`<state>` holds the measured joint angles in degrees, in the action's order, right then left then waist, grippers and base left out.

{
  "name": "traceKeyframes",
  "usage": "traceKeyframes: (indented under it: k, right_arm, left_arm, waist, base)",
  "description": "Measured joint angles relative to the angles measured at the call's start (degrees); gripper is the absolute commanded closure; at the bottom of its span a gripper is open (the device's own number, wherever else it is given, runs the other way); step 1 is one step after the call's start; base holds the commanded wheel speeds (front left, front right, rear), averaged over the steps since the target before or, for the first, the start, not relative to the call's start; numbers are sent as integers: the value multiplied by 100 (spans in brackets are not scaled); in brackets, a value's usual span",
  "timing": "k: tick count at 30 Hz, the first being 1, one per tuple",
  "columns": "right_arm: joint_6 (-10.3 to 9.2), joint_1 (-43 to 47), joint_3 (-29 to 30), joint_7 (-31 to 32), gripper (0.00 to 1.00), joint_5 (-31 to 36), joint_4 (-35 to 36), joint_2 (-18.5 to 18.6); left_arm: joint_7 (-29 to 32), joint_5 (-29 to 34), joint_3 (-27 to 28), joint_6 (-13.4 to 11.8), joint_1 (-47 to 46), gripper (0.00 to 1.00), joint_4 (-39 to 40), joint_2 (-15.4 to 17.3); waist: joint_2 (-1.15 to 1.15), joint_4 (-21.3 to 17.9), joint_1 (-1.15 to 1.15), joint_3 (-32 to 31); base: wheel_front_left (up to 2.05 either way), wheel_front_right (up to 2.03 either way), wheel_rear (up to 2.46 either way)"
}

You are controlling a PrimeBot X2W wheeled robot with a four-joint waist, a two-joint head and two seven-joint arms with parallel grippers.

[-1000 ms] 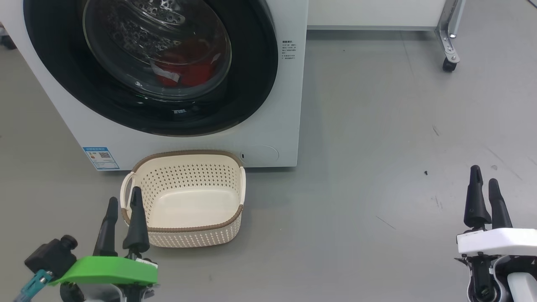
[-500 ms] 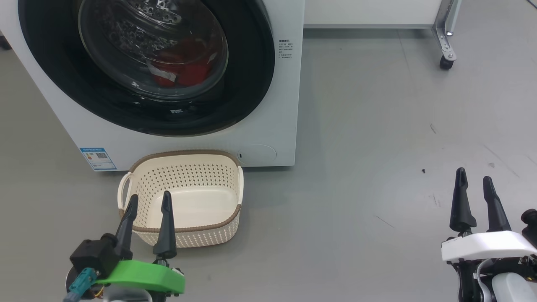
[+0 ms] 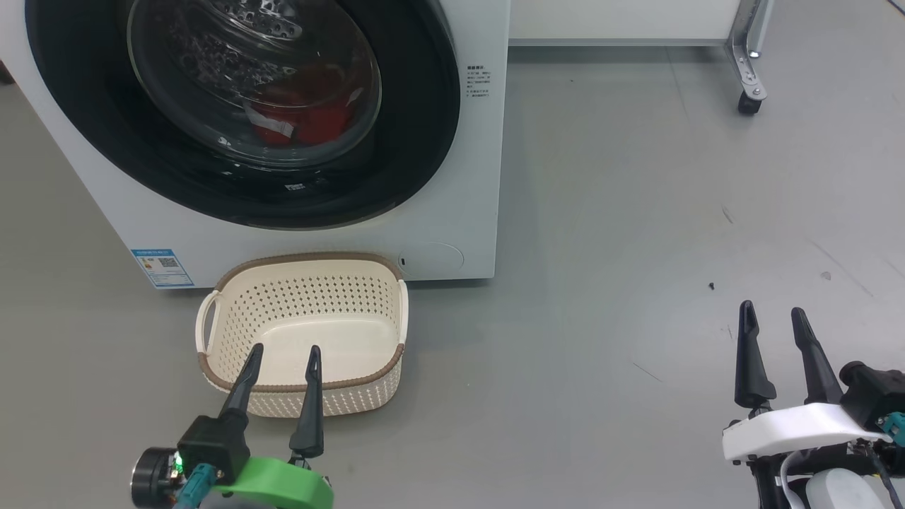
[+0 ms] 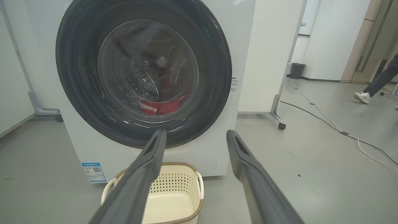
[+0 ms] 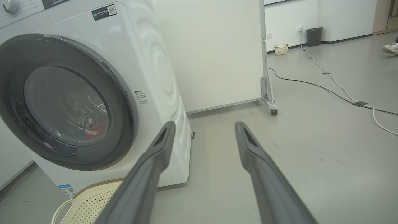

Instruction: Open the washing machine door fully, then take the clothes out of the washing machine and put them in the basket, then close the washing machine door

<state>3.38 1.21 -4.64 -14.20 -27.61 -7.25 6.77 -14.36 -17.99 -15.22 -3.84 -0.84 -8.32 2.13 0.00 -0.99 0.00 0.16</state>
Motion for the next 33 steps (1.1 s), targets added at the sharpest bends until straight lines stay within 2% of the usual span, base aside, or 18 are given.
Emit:
traceKeyframes:
  k: [12,33]
  right_arm:
    - [-58,0,-126,26,0,47,-353,-26]
    - [-58,-21,-304,78,0,223,-679,-19]
  left_arm:
    - [0,-222,-79,-151,15,0,-402,7]
    - [0,-398,-167,-226,38,0,-814,8]
  waist:
    - [0,-24,0,7]
    - [0,-39,0,-30]
  base:
    - [0,0,0]
    - [0,0,0]
